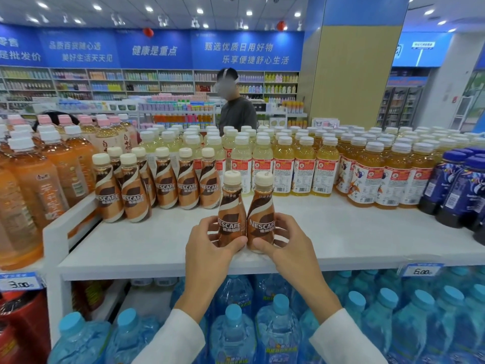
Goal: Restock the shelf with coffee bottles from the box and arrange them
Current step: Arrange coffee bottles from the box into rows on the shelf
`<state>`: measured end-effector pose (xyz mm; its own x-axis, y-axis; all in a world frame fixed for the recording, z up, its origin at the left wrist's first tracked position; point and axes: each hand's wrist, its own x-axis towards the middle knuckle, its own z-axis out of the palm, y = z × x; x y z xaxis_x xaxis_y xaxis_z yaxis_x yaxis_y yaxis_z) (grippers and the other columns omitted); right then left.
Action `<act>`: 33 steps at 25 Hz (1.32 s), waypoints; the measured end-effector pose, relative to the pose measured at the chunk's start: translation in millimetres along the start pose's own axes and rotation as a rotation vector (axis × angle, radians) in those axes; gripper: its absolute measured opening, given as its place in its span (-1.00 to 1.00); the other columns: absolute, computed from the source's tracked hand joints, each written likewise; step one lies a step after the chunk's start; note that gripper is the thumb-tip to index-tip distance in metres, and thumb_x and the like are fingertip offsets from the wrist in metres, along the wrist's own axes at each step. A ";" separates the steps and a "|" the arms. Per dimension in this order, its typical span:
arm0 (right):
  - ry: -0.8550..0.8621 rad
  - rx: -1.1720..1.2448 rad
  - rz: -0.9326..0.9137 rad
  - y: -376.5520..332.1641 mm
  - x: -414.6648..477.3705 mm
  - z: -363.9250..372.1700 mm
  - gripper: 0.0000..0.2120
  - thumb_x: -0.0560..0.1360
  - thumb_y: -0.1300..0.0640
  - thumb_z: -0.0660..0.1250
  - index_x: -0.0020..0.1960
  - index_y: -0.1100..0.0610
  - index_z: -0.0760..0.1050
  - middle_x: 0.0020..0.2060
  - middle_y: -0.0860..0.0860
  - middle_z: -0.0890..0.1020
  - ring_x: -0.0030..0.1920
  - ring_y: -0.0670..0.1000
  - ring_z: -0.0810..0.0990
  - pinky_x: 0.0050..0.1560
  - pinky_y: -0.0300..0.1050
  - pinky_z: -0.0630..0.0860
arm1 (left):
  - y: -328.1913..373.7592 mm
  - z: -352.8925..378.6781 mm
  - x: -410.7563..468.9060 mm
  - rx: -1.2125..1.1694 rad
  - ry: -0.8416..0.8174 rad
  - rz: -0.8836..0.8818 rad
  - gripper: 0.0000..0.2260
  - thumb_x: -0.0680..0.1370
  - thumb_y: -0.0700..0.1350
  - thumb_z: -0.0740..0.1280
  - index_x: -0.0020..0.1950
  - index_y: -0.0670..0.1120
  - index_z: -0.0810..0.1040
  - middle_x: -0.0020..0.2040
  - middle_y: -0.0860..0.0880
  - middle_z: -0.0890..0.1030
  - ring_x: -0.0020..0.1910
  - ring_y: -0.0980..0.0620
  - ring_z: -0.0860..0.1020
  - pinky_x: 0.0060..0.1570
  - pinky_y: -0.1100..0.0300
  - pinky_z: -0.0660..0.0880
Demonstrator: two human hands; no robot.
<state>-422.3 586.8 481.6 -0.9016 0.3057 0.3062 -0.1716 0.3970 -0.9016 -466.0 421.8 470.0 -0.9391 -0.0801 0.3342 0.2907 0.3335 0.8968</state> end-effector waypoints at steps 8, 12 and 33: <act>0.043 0.018 0.006 -1.1 -3.5 13.1 -0.48 0.31 0.05 0.64 0.20 -0.13 0.52 0.01 -0.25 0.66 -0.02 -0.33 0.62 0.01 -0.39 0.57 | -4.2 -9.0 1.4 0.059 0.081 0.005 -0.39 0.32 0.13 0.61 0.29 0.08 0.49 0.15 0.11 0.60 0.11 0.11 0.57 0.14 0.09 0.56; -0.038 0.006 -0.011 -14.5 4.6 47.1 -0.50 0.31 0.04 0.64 0.17 -0.12 0.52 -0.03 -0.24 0.66 -0.02 -0.30 0.63 0.04 -0.36 0.56 | -17.9 -38.7 16.2 0.099 0.147 -0.053 -0.38 0.32 0.13 0.61 0.32 0.06 0.52 0.18 0.09 0.61 0.12 0.07 0.58 0.18 0.02 0.56; -0.142 -0.081 -0.080 -35.0 81.2 169.7 -0.55 0.43 -0.04 0.53 0.21 -0.03 0.40 0.16 -0.05 0.61 0.18 0.00 0.58 0.19 -0.16 0.51 | -49.0 -88.0 102.1 0.164 0.364 -0.137 -0.52 0.36 0.01 0.62 0.15 -0.04 0.48 0.08 -0.03 0.60 0.05 -0.02 0.56 0.08 0.14 0.47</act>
<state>-556.9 450.8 486.1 -0.9343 0.1476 0.3244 -0.2175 0.4849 -0.8471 -560.0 314.6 485.7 -0.8325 -0.4511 0.3216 0.1065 0.4394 0.8919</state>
